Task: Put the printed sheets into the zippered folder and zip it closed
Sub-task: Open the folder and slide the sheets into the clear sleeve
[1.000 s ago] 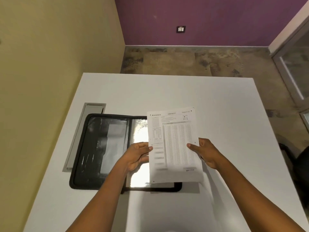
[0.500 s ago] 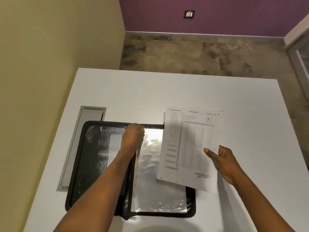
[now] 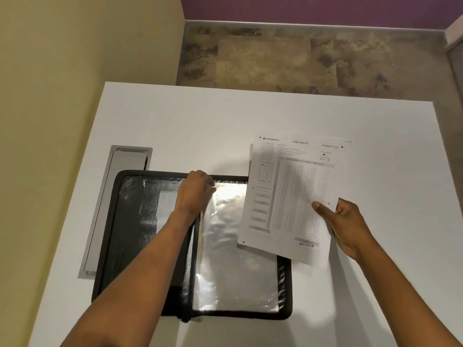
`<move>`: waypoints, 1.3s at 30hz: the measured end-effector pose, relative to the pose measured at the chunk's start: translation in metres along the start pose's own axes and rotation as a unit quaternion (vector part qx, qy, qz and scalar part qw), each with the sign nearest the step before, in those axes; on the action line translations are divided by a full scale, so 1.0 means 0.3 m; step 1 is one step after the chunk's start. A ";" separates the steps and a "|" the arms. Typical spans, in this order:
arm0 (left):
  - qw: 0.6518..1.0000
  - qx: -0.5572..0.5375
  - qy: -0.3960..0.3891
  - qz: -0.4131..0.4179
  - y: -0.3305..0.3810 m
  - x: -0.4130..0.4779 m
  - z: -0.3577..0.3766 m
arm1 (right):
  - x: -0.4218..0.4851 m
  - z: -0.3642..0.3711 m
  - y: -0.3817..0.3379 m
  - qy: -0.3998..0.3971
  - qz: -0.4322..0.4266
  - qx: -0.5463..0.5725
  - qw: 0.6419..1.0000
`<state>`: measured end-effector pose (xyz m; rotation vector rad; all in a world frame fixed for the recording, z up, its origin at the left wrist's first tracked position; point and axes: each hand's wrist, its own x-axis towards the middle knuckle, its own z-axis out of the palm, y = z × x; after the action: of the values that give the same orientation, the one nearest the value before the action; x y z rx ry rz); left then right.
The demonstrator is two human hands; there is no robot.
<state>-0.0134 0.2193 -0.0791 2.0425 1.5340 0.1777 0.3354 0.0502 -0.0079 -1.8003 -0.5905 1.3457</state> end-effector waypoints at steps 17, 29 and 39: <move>0.992 0.072 -0.068 0.079 0.033 0.050 -0.052 | 0.004 -0.008 -0.008 -0.003 -0.017 0.006 1.000; 0.984 0.077 -0.083 0.135 0.024 0.035 -0.029 | 0.110 0.009 -0.187 0.060 -0.085 -0.052 0.993; 0.991 0.023 -0.072 0.109 -0.025 0.040 -0.035 | 0.284 0.211 -0.457 -0.003 -0.196 -0.103 0.975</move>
<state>-0.0201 0.2354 -0.0770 2.2070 1.2370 0.0768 0.3161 0.2134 0.0474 -1.7237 -1.0600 1.0496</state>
